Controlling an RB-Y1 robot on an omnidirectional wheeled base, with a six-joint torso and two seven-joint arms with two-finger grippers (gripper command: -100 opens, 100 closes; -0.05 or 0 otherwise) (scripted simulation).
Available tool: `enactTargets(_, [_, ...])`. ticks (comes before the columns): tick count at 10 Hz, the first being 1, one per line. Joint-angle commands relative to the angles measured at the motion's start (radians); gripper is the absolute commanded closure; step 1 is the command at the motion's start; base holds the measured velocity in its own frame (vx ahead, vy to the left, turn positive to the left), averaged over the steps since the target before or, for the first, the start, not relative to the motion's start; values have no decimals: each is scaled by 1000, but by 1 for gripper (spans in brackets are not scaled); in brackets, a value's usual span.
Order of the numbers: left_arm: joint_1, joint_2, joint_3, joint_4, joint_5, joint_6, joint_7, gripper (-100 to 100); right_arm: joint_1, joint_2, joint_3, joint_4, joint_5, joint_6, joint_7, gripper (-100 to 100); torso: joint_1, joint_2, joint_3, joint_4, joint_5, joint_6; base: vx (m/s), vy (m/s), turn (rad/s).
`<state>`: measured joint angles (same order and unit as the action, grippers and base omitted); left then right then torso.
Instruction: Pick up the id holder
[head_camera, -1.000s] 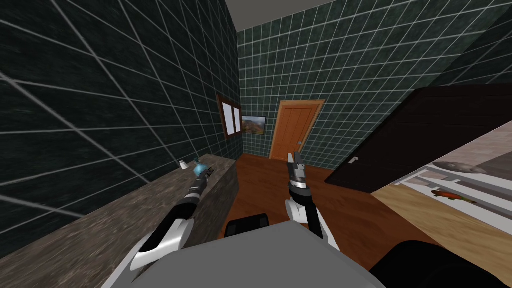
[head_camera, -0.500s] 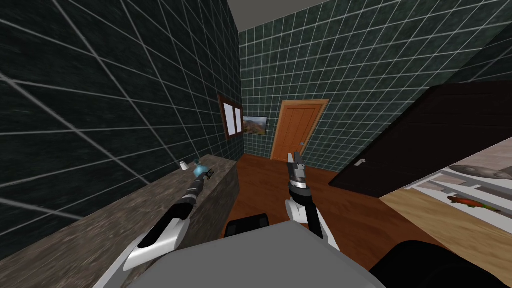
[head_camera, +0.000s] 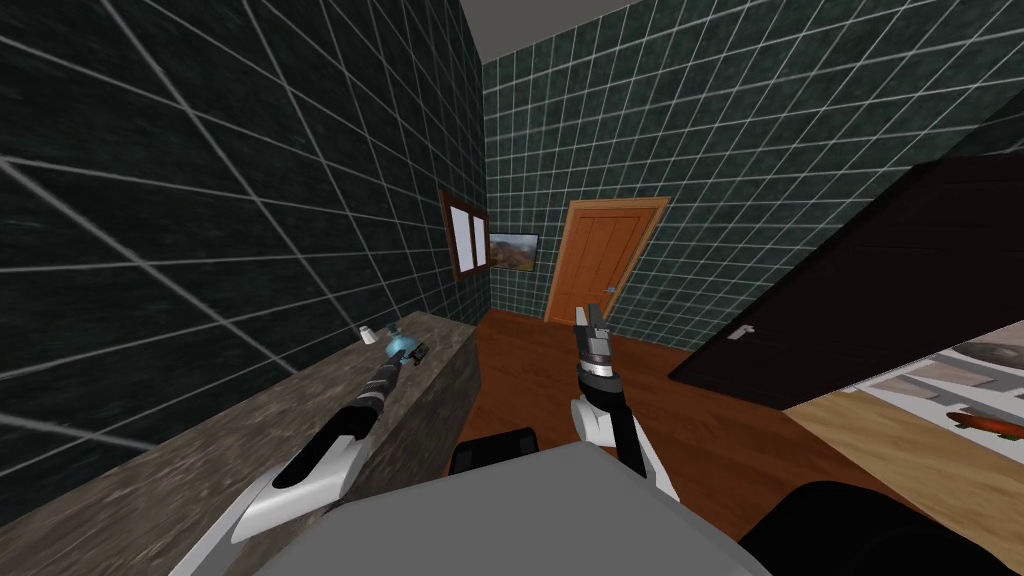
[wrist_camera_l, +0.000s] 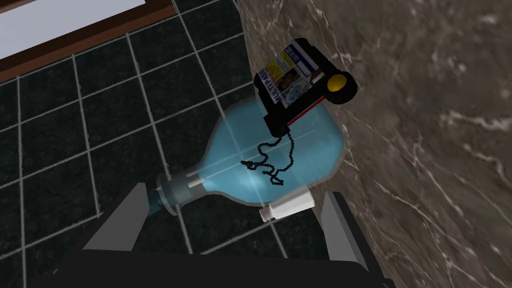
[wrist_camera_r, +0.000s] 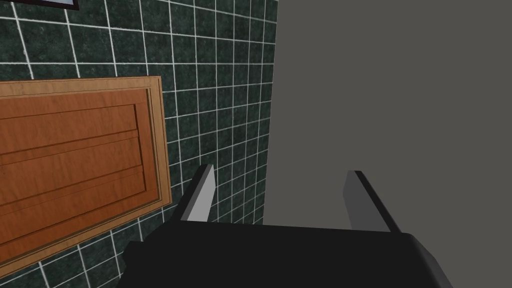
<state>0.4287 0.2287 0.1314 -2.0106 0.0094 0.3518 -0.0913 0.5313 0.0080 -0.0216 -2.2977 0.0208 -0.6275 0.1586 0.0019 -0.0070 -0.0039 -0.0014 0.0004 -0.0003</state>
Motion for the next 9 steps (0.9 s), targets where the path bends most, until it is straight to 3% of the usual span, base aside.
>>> enactTargets(1, [-11, 5, 13, 13, -12, 32, -8, -100, 0, 0, 0, 0, 0, 0, 0, 0, 0, 0, 0, 0, 0, 0, 112, 26, 42])
enactTargets(3, [-13, 7, 16, 11, -15, 42, -9, -100, 0, 0, 0, 0, 0, 0, 0, 0, 0, -1, -1, 0, 0, 0, 80, 6, 21])
enactTargets(4, [-14, 7, 17, 12, -16, 46, -10, 0, 0, 0, 0, 0, 0, 0, 0, 0, -1, 2, 1, 0, 0, 0, 9, 1, -1])
enactTargets(5, [-52, 23, 43, 61, -11, 44, -2, -100, 0, 0, 0, 0, 0, 0, 0, 0, -1, 5, 3, 1, 0, 0, -42, -16, -185])
enactTargets(9, [-129, 54, 95, 159, 0, 43, 13, -100, 0, 0, 0, 0, 0, 0, 0, 0, -3, 12, 7, 3, -1, 0, -78, -28, -130])
